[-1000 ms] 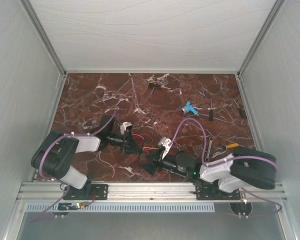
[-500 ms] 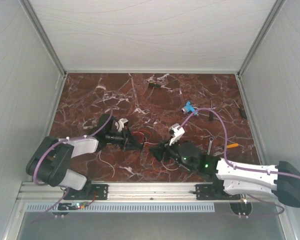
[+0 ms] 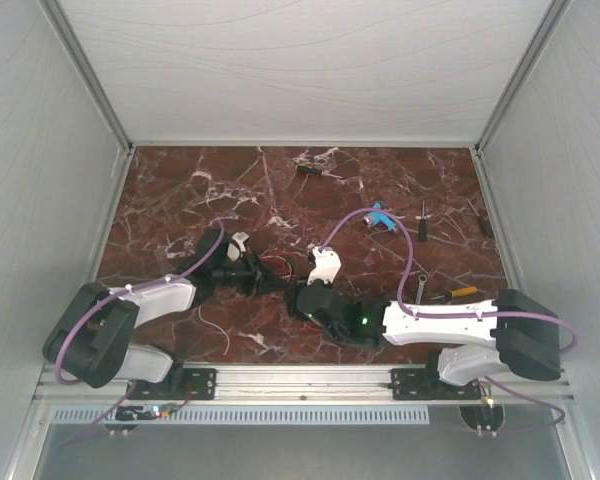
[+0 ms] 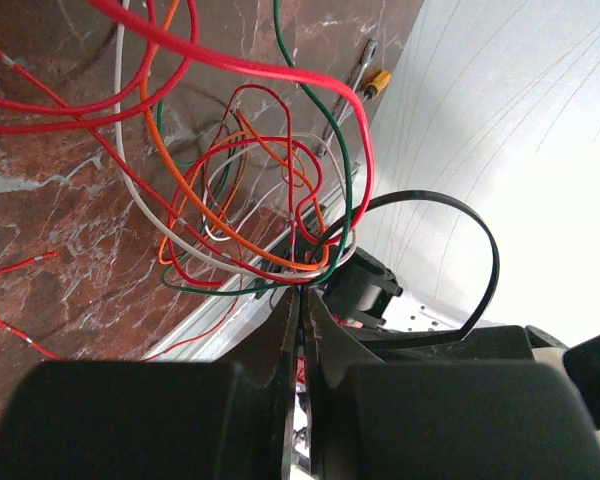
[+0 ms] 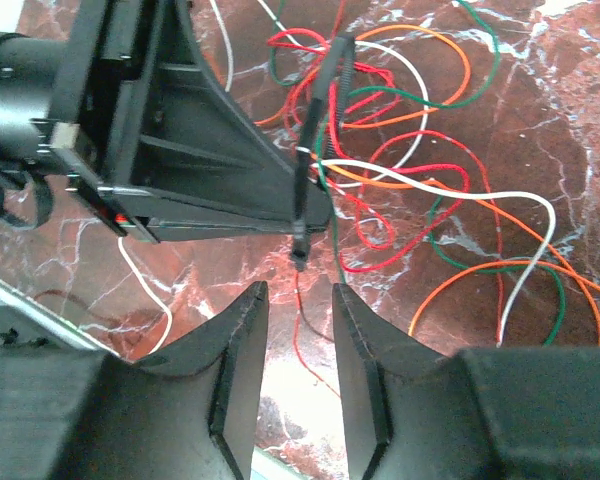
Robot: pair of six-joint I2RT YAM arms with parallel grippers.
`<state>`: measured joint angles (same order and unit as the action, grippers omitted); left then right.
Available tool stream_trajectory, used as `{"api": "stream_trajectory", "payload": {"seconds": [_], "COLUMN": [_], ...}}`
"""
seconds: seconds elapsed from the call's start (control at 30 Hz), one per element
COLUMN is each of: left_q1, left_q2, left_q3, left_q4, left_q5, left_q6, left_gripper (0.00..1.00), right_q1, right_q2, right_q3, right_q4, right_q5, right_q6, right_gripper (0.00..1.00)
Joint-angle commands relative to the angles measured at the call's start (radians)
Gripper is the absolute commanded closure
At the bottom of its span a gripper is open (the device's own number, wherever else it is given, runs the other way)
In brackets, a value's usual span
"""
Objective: Zip-tie the wires
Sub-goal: Tie the cable at the center of the board.
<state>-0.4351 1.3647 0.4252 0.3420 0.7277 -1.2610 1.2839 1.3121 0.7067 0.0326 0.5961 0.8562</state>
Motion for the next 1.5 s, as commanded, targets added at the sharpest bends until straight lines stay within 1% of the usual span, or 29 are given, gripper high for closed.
{"api": "stream_trajectory", "payload": {"seconds": [0.0,0.17,0.5,0.63,0.87,1.07,1.4,1.47], "left_q1": [-0.008,-0.010,-0.011,-0.011,-0.014,-0.016,-0.025,-0.026], "left_q2": [-0.024,-0.023,-0.015,-0.015,-0.021,-0.021,-0.013,-0.013], "left_q3": [0.019,0.021,0.035,0.035,0.043,0.044,0.055,0.056], "left_q4": [-0.021,-0.020,-0.034,-0.033,-0.042,-0.046,-0.042,-0.042], "left_q5": [-0.051,-0.051,-0.052,-0.050,-0.050,-0.050,-0.051,-0.051], "left_q6": [-0.072,-0.071,-0.057,-0.055,-0.051,-0.046,-0.048,-0.046], "left_gripper": [1.00,1.00,1.00,1.00,1.00,1.00,1.00,1.00], "right_q1": [-0.021,-0.036,-0.041,-0.046,-0.052,-0.056,-0.060,-0.060], "right_q2": [0.025,0.049,0.053,0.072,0.100,0.105,0.131,0.130], "right_q3": [0.028,0.026,0.016,0.030,0.048,0.049,0.057,0.054], "right_q4": [-0.005,0.026,0.115,0.116,0.100,0.101,0.107,0.109], "right_q5": [0.075,0.074,0.030,0.022,0.024,0.032,0.015,0.018], "right_q6": [0.062,0.071,0.028,0.024,0.043,0.042,0.053,0.056], "right_gripper": [0.72,0.74,0.75,0.75,0.79,0.84,0.84,0.86]}}
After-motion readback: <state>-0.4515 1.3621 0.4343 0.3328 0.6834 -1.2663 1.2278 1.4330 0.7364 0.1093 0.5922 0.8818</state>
